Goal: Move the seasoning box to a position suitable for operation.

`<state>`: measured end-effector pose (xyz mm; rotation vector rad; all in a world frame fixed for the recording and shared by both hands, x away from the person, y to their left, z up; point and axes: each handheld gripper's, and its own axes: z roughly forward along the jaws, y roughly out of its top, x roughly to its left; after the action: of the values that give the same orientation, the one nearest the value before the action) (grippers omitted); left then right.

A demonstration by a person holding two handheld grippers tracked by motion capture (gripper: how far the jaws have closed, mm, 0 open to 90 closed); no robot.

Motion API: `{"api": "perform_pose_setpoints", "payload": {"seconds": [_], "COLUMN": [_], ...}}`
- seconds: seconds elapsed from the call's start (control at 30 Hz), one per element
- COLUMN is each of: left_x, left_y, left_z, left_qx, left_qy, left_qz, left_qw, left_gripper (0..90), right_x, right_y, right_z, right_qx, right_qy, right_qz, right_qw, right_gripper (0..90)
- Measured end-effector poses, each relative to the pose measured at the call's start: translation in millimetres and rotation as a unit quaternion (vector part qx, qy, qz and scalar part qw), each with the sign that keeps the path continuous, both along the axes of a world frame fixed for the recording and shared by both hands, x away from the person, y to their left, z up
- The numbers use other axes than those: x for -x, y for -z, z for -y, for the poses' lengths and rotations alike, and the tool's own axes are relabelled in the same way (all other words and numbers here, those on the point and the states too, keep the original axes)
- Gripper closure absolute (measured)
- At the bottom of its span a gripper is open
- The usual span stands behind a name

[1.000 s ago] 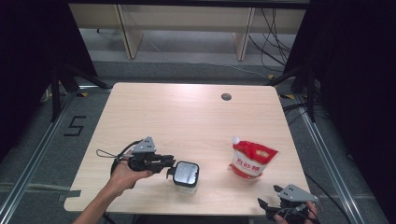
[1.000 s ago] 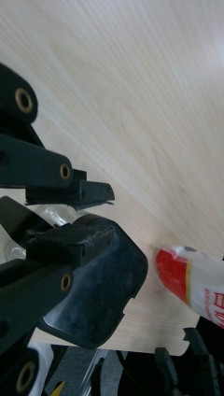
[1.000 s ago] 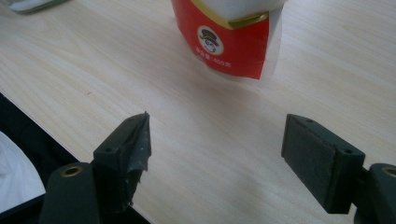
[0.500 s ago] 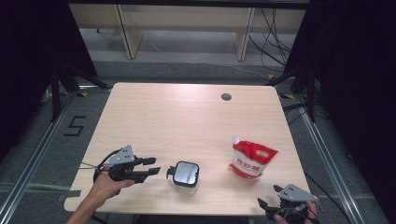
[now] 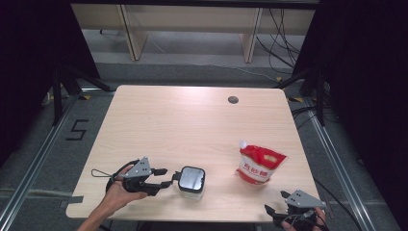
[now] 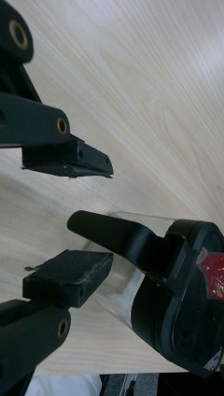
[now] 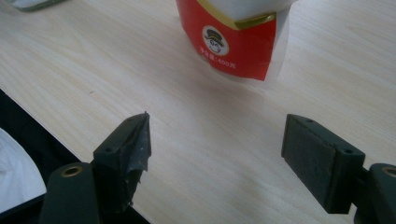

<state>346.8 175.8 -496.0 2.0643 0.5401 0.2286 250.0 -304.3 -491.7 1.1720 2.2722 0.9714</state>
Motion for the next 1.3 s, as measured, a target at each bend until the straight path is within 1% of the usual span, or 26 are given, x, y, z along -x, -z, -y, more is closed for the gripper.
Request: {"api": "perform_pose_setpoints", "payload": {"seconds": [0.03, 0.1, 0.13, 0.17, 0.2, 0.27, 0.3, 0.33, 0.37, 0.4, 0.43, 0.5, 0.57, 0.6, 0.67, 0.7, 0.73, 0.8, 0.87, 0.93, 0.97, 1.17, 1.2, 1.23, 1.27, 1.3], "left_x": [0.2, -0.9, -1.8, -1.8, -2.3, -2.2, -2.8, -2.7, -2.4, -3.1, -3.3, -2.9, -2.2, -1.1, -0.6, 0.4, 1.1, 1.7, 3.5, 4.8, 6.3, 7.6, 7.7, 8.4, 8.2, 8.6], "left_y": [0.0, 0.5, 0.8, 0.8, 1.8, 2.1, 1.9, 1.9, 2.6, 2.8, 3.6, 5.2, 5.3, 5.5, 5.2, 5.3, 5.4, 5.1, 5.4, 4.8, 5.0, 4.1, 3.8, 4.1, 3.9, 3.6], "left_z": [2.1, 4.2, 7.7, 7.7, 10.8, 12.3, 13.6, 14.3, 16.0, 16.6, 18.7, 22.6, 22.0, 22.6, 22.2, 22.2, 23.0, 23.4, 25.1, 26.4, 28.0, 33.6, 34.4, 37.7, 39.1, 40.8], "left_qx": [-0.002, -0.003, -0.008, -0.008, -0.008, -0.008, -0.011, -0.014, -0.009, -0.013, -0.011, -0.023, -0.025, -0.021, -0.024, -0.022, -0.021, -0.024, -0.018, -0.023, -0.018, -0.023, -0.029, -0.022, -0.023, -0.026], "left_qy": [-0.003, 0.001, 0.004, 0.004, 0.011, 0.012, 0.017, 0.016, 0.017, 0.023, 0.028, 0.035, 0.042, 0.043, 0.047, 0.051, 0.056, 0.056, 0.057, 0.058, 0.055, 0.054, 0.052, 0.054, 0.058, 0.053], "left_qz": [-0.001, 0.000, 0.003, 0.003, 0.005, 0.002, 0.006, 0.009, 0.009, 0.015, 0.016, 0.022, 0.025, 0.024, 0.026, 0.025, 0.023, 0.021, 0.018, 0.016, 0.013, 0.014, 0.017, 0.013, 0.009, 0.014], "left_qw": [1.0000, 1.0000, 1.0000, 1.0000, 0.9999, 0.9999, 0.9998, 0.9997, 0.9998, 0.9995, 0.9994, 0.9989, 0.9985, 0.9985, 0.9983, 0.9981, 0.9980, 0.9979, 0.9980, 0.9979, 0.9982, 0.9982, 0.9981, 0.9982, 0.9980, 0.9981], "left_gripper": [50.8, 51.3, 51.6, 52.1, 52.6, 52.6, 52.8, 53.6, 54.3, 54.3, 55.0, 61.3, 65.8, 66.3, 66.8, 72.0, 72.7, 72.8, 72.7, 72.7, 72.7, 72.8, 72.8, 72.8, 72.8, 72.8], "right_x": [0.0, 0.2, 2.7, 2.7, -0.4, -0.4, -0.7, -0.9, -1.5, -1.5, -0.5, -0.7, -0.9, -0.5, -0.8, -1.0, -1.4, -1.1, -1.6, -1.9, -1.1, -2.0, -1.3, -1.5, -1.4, -1.9], "right_y": [0.0, 0.1, 0.0, 0.0, 0.4, 0.7, 0.7, 0.7, 1.6, 1.6, 1.1, 1.3, 1.2, 1.3, 1.4, 1.1, 1.5, 1.6, 2.2, 1.9, 1.7, 1.9, 1.2, 1.2, 1.1, 1.7], "right_z": [-0.2, -0.4, -3.2, -3.2, -0.8, -0.9, -0.6, -0.8, -0.6, -0.6, -1.7, -2.1, -1.6, -1.5, -1.0, -1.4, -1.4, -1.9, -1.9, -1.5, -2.1, -1.6, -2.5, -2.6, -2.6, -2.7], "right_qx": [0.000, -0.001, -0.012, -0.012, 0.001, 0.002, 0.004, 0.004, 0.007, 0.007, 0.001, -0.002, 0.000, 0.001, 0.004, 0.001, 0.004, 0.003, 0.004, 0.008, 0.003, 0.007, 0.003, 0.003, 0.005, -0.001], "right_qy": [0.000, 0.000, 0.011, 0.011, -0.002, -0.004, -0.006, -0.005, -0.008, -0.008, -0.003, -0.008, -0.008, -0.006, -0.008, -0.007, -0.009, -0.009, -0.014, -0.012, -0.008, -0.013, -0.009, -0.011, -0.010, -0.015], "right_qz": [-0.001, -0.003, -0.020, -0.020, -0.003, -0.003, 0.003, 0.002, 0.002, 0.002, -0.005, -0.010, -0.006, -0.003, 0.001, -0.002, 0.000, -0.001, 0.000, 0.005, -0.001, 0.006, 0.002, 0.001, 0.003, -0.001], "right_qw": [1.0000, 1.0000, 0.9997, 0.9997, 1.0000, 1.0000, 1.0000, 1.0000, 0.9999, 0.9999, 1.0000, 0.9999, 1.0000, 1.0000, 1.0000, 1.0000, 1.0000, 1.0000, 0.9999, 0.9999, 1.0000, 0.9999, 0.9999, 0.9999, 0.9999, 0.9999], "right_gripper": [25.2, 25.3, 25.2, 25.2, 25.2, 25.2, 25.3, 25.3, 25.2, 25.2, 25.2, 25.2, 25.3, 25.2, 25.2, 25.2, 25.2, 25.2, 25.3, 25.3, 25.3, 25.3, 25.3, 25.3, 25.3, 25.3]}}
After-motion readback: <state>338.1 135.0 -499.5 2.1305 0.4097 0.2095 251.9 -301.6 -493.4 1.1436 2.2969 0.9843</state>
